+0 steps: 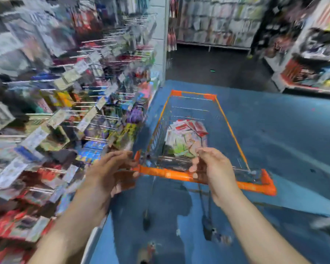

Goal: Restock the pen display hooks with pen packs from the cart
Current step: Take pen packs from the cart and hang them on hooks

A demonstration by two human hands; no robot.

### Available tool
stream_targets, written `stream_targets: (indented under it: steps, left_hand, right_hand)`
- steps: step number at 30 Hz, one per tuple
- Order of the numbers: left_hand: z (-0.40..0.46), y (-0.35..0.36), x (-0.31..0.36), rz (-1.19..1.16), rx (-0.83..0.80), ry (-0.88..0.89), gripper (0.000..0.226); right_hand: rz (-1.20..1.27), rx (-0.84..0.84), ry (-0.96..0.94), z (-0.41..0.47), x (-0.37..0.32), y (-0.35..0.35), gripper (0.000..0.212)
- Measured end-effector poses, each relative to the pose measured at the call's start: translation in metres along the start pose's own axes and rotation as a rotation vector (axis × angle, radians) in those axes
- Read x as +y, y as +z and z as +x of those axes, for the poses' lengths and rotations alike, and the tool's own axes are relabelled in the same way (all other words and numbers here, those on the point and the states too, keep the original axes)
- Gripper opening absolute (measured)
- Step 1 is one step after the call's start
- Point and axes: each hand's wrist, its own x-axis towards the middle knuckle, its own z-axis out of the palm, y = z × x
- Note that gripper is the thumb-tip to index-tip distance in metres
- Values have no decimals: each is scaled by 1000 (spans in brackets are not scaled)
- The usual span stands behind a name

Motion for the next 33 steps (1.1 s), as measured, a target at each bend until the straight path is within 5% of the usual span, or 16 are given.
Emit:
stream_targets:
  steps: [8, 20, 25, 29, 33]
  left_hand:
    - [147, 61, 1, -50, -122, -132, 14]
    - [318, 138, 10, 90, -262, -314, 28]
    - [381, 199, -17, 130, -153, -337, 17]
    - [447, 236, -57, 162, -43, -428, 22]
    - [495, 246, -107, 152, 37, -468, 22]
  right_hand:
    - [-71, 211, 37, 100, -15, -19, 18]
    - [-53, 294, 138, 250, -16, -29, 11]
    - [-235, 251, 97, 354, 6, -38, 11]
    - [-268, 156, 131, 443, 45, -48, 45]
    - [-533, 241, 72, 512, 98, -60, 22]
